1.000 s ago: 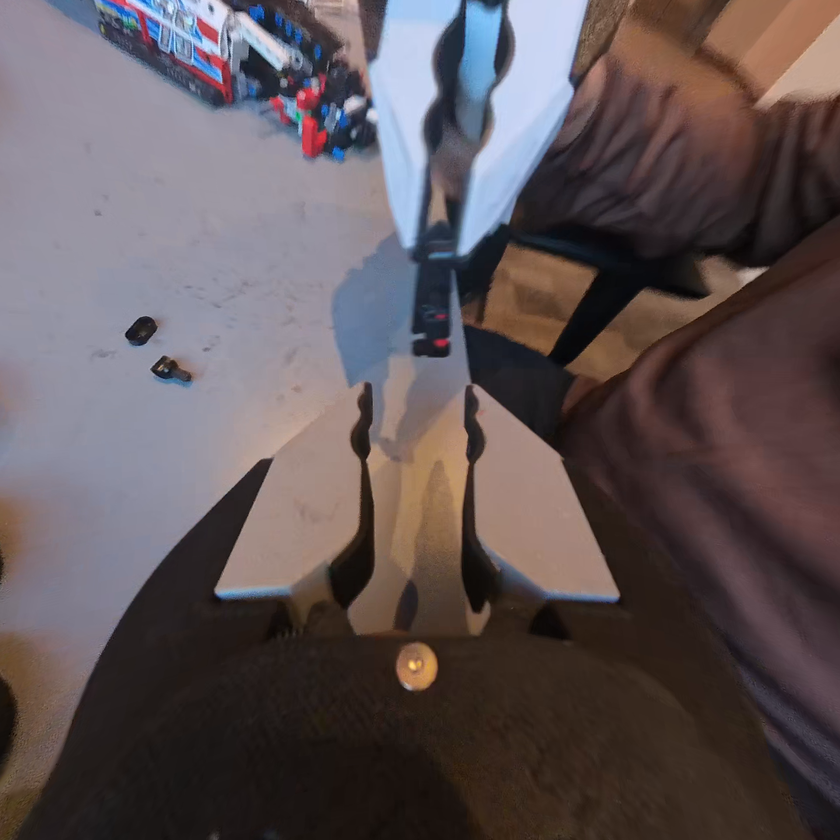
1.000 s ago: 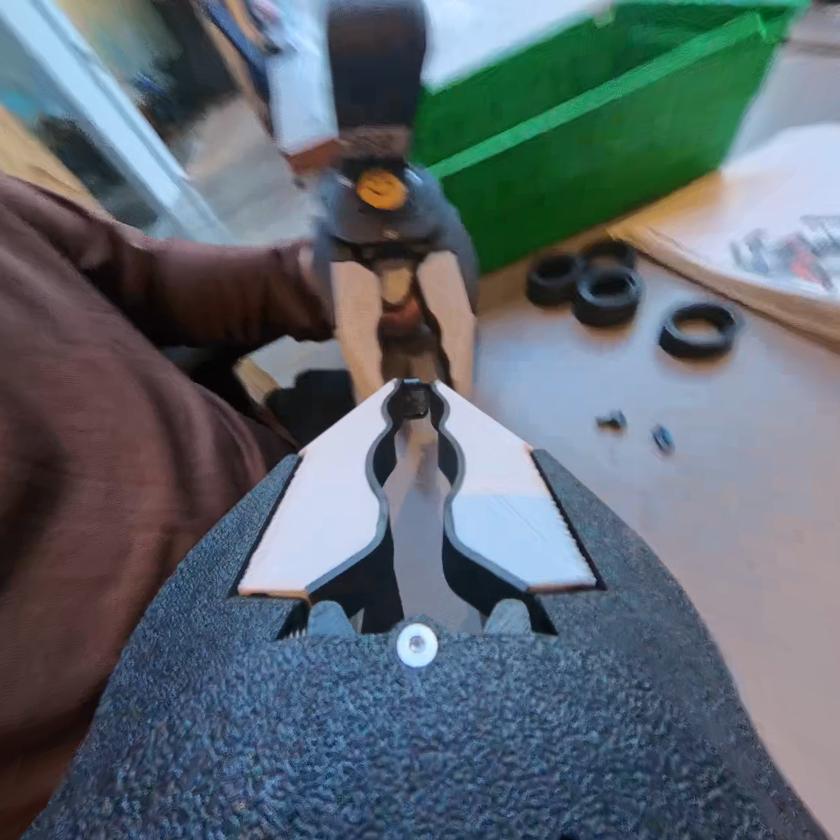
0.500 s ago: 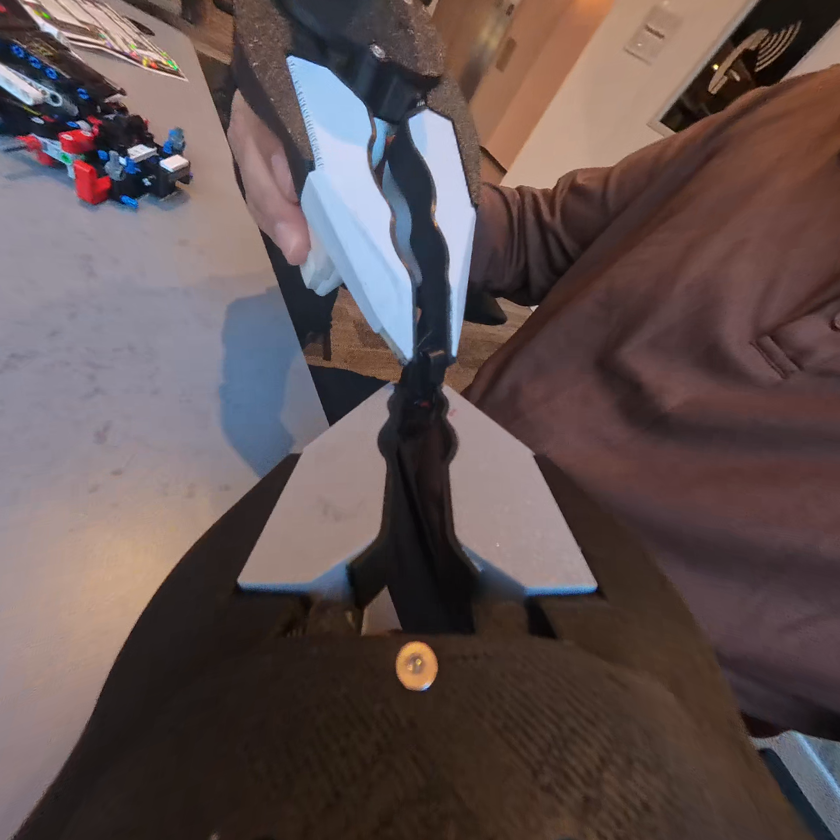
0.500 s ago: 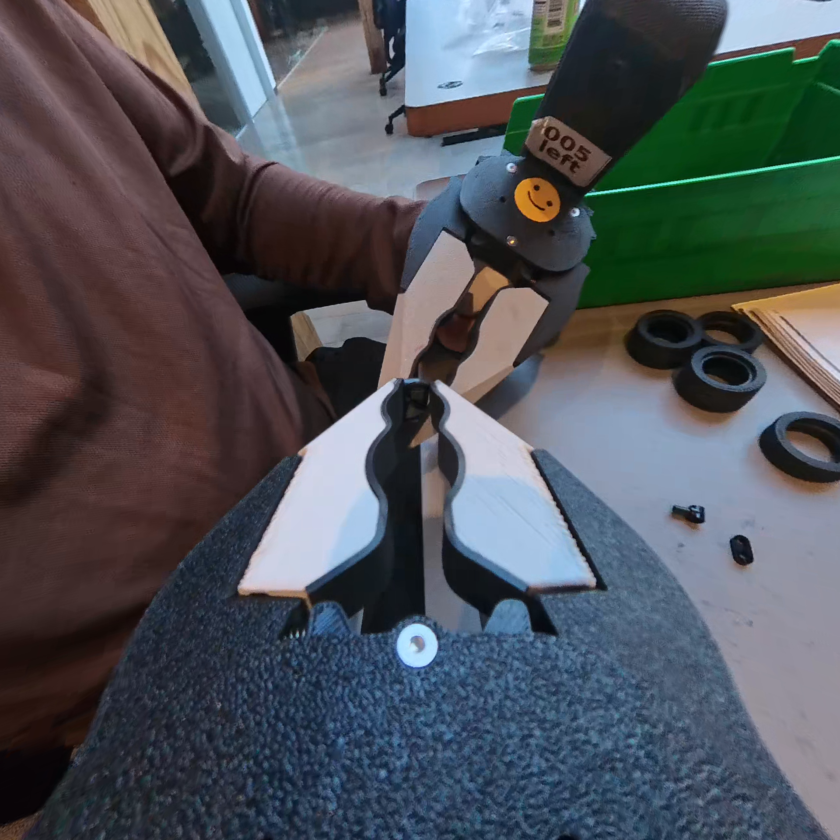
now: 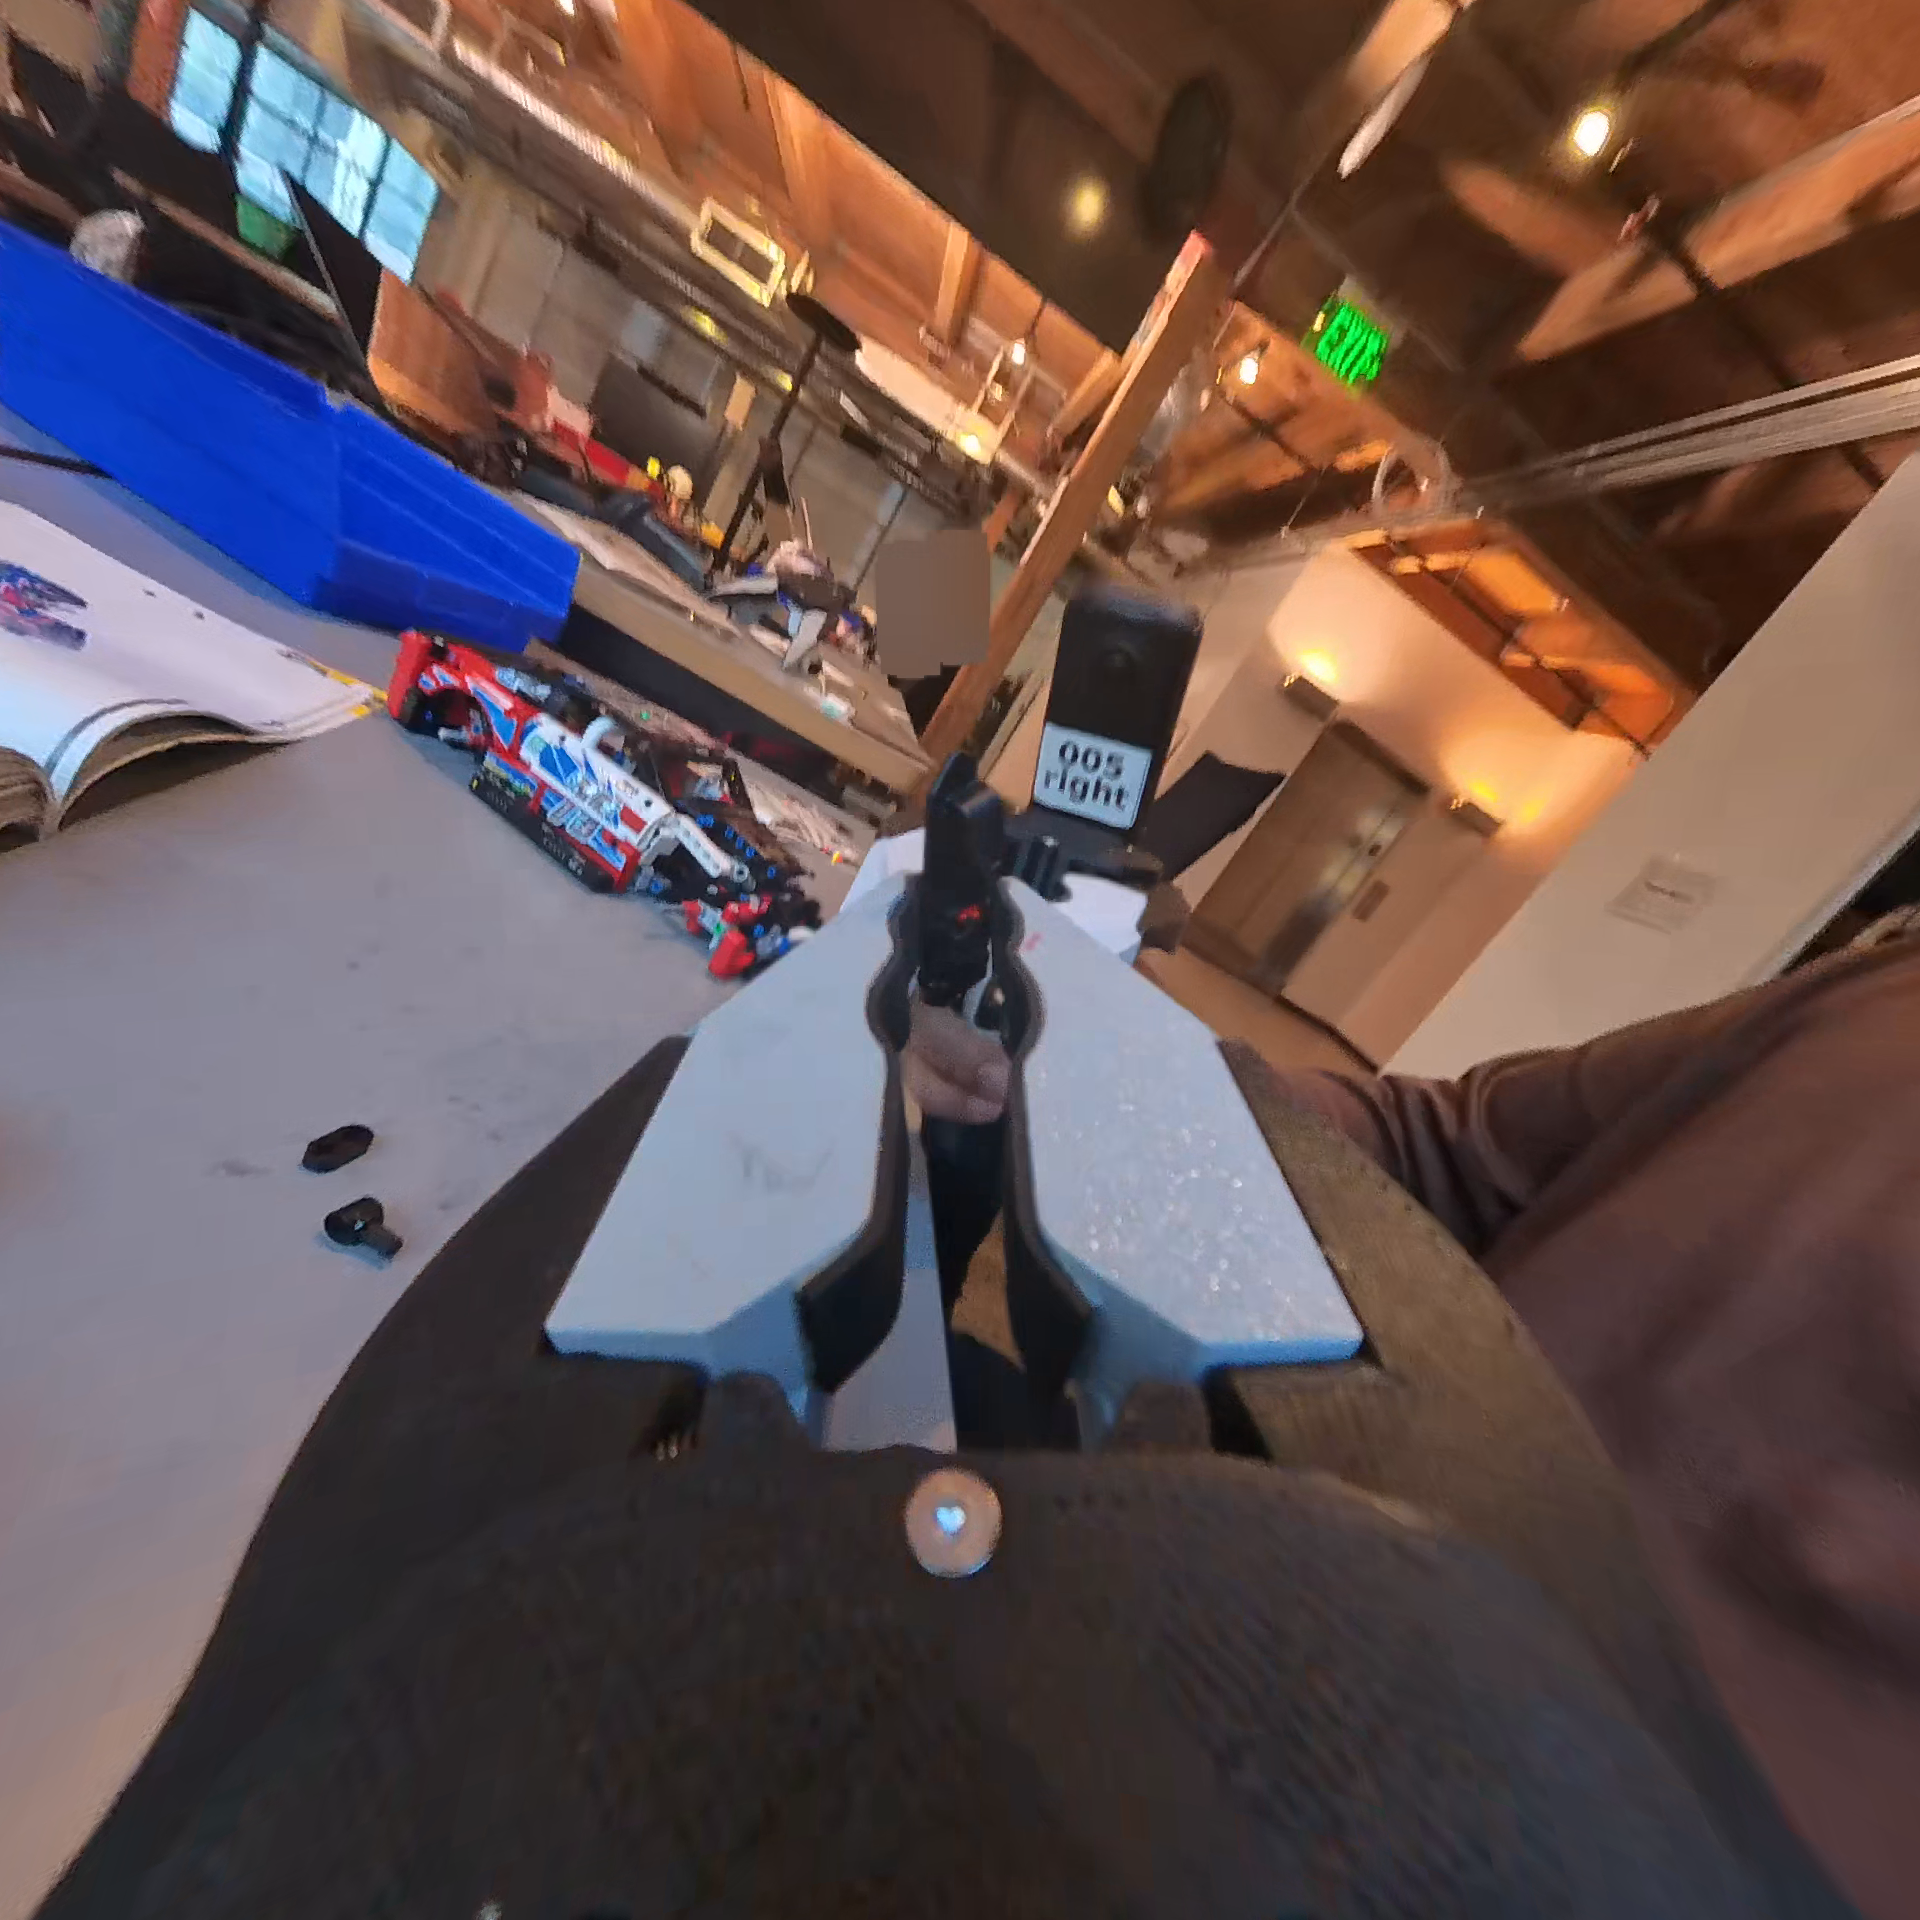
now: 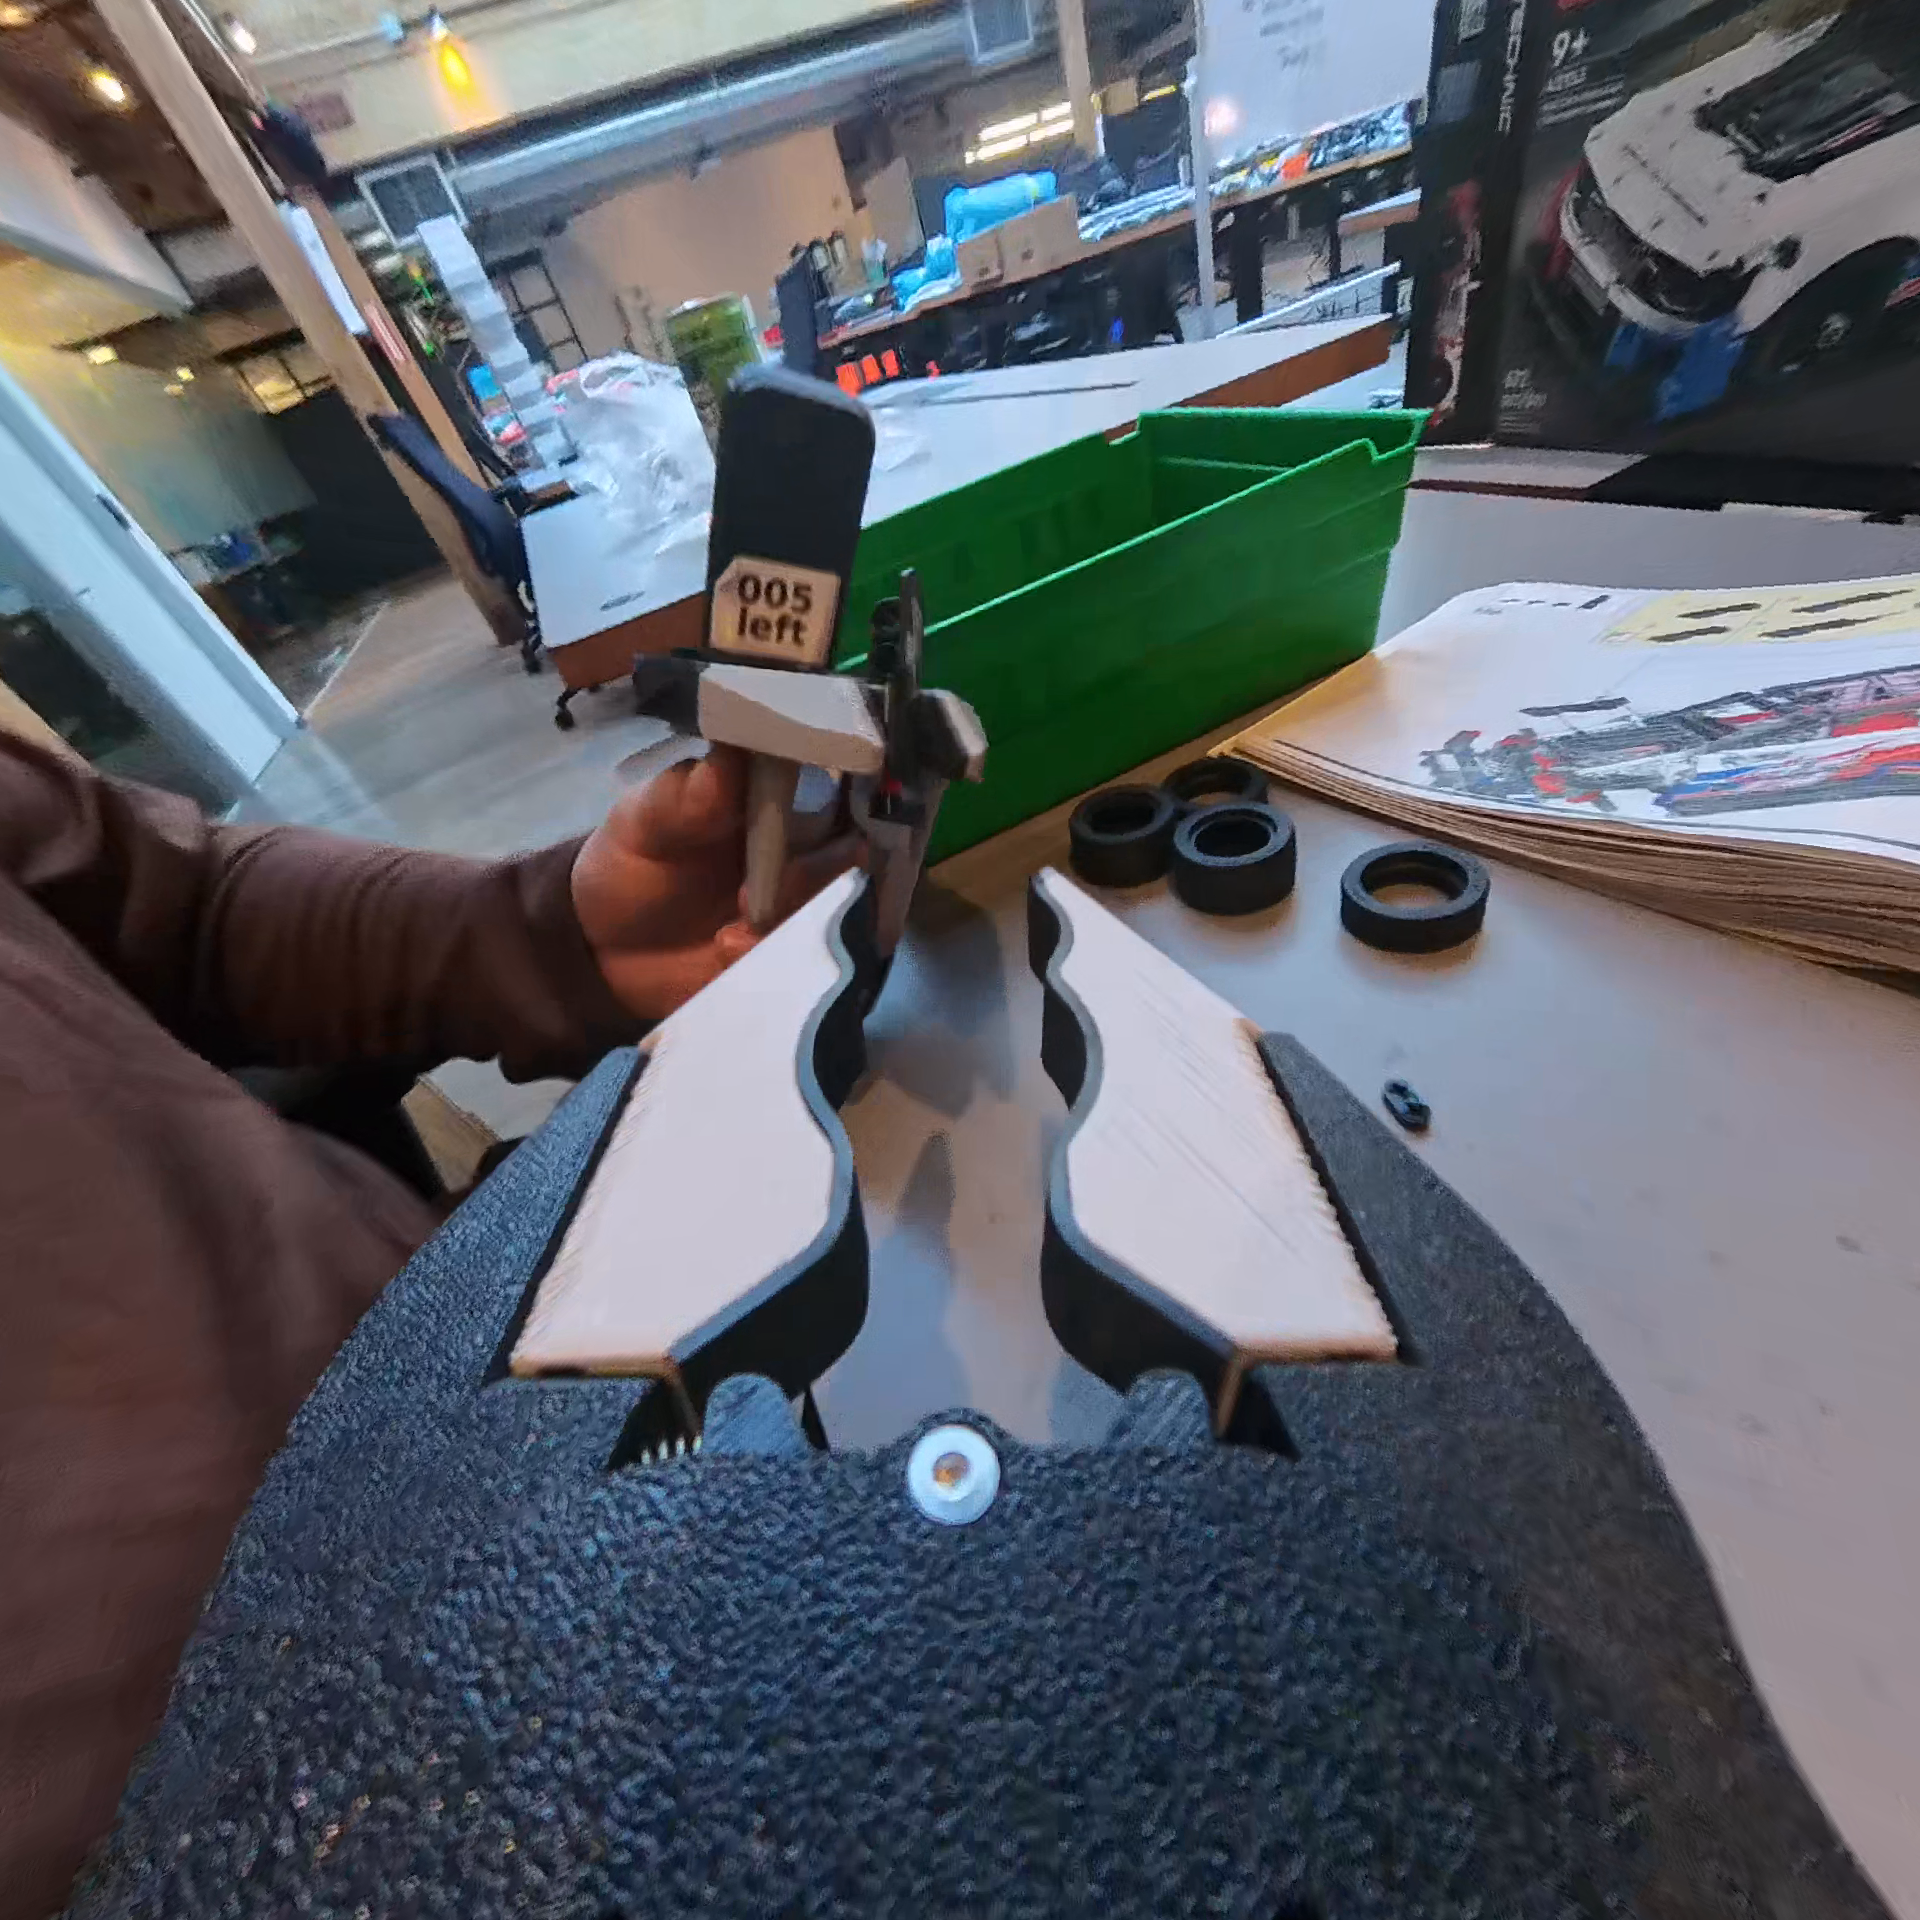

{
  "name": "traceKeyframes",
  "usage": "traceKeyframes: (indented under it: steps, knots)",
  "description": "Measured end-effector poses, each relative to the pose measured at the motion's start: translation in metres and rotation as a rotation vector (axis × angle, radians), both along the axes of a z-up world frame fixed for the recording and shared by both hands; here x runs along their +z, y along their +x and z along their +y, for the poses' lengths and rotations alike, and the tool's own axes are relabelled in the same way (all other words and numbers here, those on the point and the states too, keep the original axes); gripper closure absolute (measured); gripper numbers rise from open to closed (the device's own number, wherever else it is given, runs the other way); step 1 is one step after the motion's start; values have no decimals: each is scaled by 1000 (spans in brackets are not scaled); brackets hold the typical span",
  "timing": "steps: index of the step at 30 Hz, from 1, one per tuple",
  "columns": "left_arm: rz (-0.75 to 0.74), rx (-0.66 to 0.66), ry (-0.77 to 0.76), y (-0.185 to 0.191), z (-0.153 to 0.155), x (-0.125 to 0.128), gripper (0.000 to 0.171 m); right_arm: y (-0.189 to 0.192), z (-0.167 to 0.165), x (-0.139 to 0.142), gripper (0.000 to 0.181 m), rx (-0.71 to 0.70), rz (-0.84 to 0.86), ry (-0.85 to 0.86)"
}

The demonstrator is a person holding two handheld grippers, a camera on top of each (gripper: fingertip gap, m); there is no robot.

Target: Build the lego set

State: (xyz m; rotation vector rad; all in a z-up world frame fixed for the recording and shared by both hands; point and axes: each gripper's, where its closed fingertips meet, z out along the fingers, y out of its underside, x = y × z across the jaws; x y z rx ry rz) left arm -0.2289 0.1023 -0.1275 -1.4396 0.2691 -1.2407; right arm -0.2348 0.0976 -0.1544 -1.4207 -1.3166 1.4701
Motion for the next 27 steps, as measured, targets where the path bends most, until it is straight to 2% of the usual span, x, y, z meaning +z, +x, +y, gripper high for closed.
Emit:
traceKeyframes:
  steps: [3, 8, 10, 16, 18, 21, 23, 27]
  knots:
    - [-59, 26, 23, -2, 1, 6, 162, -3, -8, 7, 162, 19, 44, -48]
    - [-84, 39, 15, 6, 0, 2, 162, -7, -11, 11, 162, 6, 76, -89]
    - [-93, 39, 9, 10, 0, 2, 162, -7, -10, 13, 171, -13, 99, -74]
    - [-124, 5, 22, 4, -5, 12, 159, -3, -14, 10, 174, 8, 71, -41]
    - [-40, -14, 34, -1, -10, 11, 152, 1, -15, 4, 174, 44, 26, -44]
    - [156, -63, 38, -3, -20, 5, 151, 8, -21, -7, 174, 122, -56, -38]
    - [302, -131, 14, 1, -29, -7, 126, 11, -25, -15, 174, 162, -111, -20]
    - [577, -214, -14, 8, -40, -41, 131, 16, -36, -29, 174, 233, -188, 16]
